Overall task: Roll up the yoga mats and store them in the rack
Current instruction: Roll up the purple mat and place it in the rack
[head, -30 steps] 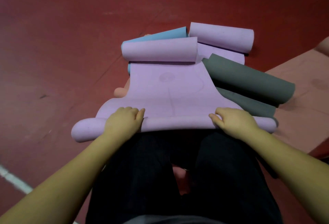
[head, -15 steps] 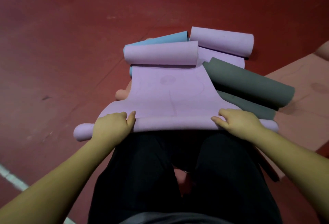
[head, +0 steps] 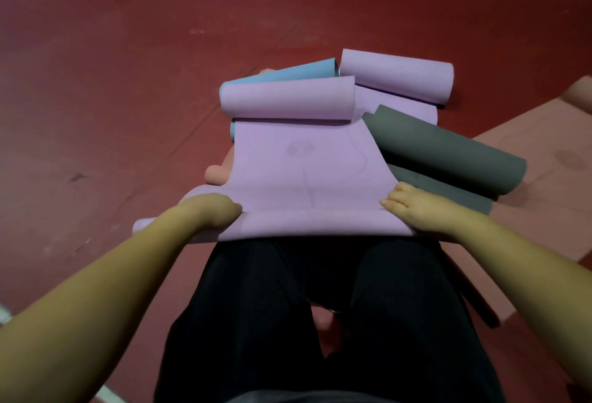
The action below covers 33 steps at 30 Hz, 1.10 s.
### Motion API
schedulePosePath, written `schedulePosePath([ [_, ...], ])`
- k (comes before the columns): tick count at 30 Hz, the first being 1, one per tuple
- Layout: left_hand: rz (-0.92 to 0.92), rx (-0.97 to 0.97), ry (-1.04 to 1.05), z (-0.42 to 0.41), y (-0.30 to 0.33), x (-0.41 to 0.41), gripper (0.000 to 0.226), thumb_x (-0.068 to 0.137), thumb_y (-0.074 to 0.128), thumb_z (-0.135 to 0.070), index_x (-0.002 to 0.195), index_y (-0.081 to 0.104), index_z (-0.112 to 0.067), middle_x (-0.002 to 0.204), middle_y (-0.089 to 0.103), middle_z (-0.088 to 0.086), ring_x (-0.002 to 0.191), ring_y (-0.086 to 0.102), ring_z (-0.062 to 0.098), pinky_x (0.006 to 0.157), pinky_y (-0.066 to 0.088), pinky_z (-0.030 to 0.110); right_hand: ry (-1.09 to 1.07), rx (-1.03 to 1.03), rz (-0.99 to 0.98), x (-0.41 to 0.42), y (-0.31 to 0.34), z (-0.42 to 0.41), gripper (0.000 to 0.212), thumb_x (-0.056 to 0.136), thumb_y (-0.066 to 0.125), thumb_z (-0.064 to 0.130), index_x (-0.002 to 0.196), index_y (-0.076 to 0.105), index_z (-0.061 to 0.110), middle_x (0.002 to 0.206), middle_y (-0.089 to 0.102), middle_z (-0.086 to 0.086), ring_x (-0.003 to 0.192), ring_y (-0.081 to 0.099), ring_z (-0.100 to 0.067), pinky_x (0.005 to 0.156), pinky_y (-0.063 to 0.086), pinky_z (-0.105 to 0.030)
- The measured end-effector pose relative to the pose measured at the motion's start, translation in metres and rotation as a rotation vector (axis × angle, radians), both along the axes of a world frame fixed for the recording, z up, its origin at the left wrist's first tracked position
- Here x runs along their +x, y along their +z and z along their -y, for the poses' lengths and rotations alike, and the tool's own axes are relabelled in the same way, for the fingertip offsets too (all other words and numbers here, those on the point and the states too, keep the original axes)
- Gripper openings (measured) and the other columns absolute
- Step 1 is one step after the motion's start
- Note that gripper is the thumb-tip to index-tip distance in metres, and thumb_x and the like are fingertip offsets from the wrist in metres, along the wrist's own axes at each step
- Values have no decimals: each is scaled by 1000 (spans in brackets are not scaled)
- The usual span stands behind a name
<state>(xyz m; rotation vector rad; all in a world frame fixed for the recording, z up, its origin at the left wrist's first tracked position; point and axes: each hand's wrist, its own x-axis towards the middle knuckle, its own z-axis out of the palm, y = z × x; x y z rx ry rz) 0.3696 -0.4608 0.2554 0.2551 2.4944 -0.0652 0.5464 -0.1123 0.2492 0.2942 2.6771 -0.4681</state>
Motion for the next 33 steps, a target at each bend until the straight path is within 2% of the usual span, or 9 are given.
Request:
schedulePosePath([
  [4, -87, -13, -148, -1, -3, 0, 44, 103, 36, -40, 129, 61, -15, 133, 60, 8, 122, 54, 28, 103, 42, 34, -1, 84, -67, -5, -4, 2, 44, 103, 35, 49, 91, 62, 17, 96, 59, 1, 95, 56, -22, 85, 44, -35],
  [7, -199, -1, -244, 3, -4, 4, 43, 103, 37, -35, 143, 46, -23, 143, 52, -2, 130, 47, 20, 103, 36, 32, -32, 124, -64, -9, -3, 3, 45, 102, 34, 53, 89, 61, 20, 94, 62, 2, 88, 53, -21, 76, 40, -32],
  [10, -408, 235, -154, 10, -12, 13, 31, 100, 45, -42, 112, 63, -20, 103, 65, 3, 90, 60, 27, 66, 40, 36, -70, 97, -28, -15, -3, -2, 43, 99, 36, 58, 93, 61, 22, 91, 63, 2, 88, 55, -23, 73, 41, -32],
  [12, -613, 364, -175, 11, -19, 23, 39, 100, 51, -43, 79, 64, -12, 77, 64, 10, 70, 57, 31, 57, 38, 34, -81, 70, 28, -18, -4, -4, 44, 99, 37, 59, 93, 62, 22, 91, 62, 3, 90, 55, -22, 76, 41, -31],
  [14, -785, 463, -231, 14, -24, 34, 49, 96, 48, -47, 60, 50, -13, 62, 54, 9, 62, 53, 32, 55, 38, 36, -108, 15, 67, -22, -3, -6, 44, 98, 39, 60, 88, 63, 24, 91, 62, 4, 93, 55, -21, 82, 42, -31],
  [16, -757, 508, -276, 18, -25, 48, 50, 93, 35, -53, 59, 41, -16, 61, 47, 3, 66, 46, 28, 61, 36, 38, -127, -33, 97, -24, 1, -6, 42, 97, 42, 60, 85, 65, 26, 94, 62, 6, 97, 56, -20, 88, 43, -31],
  [19, -780, 468, -308, 23, -29, 56, 50, 93, 34, -52, 62, 48, -16, 66, 49, 2, 70, 45, 28, 63, 32, 37, -128, -47, 127, -27, 8, -5, 37, 96, 46, 58, 90, 67, 28, 105, 64, 6, 102, 57, -18, 93, 43, -32],
  [27, -650, 390, -226, 11, -9, 33, 62, 101, 22, -50, 74, 65, -15, 82, 65, 4, 85, 60, 30, 67, 43, 37, -59, 341, -176, -9, 38, 22, 61, 97, 34, 62, 81, 70, 15, 86, 67, -6, 83, 58, -27, 69, 42, -35],
  [33, -478, 312, -206, 2, 16, 16, 53, 103, 26, -40, 57, 41, -20, 74, 51, 9, 77, 49, 32, 69, 39, 34, -57, 361, -351, 17, 39, 34, 46, 96, 34, 60, 77, 50, 21, 90, 62, -3, 91, 59, -28, 64, 28, -35],
])
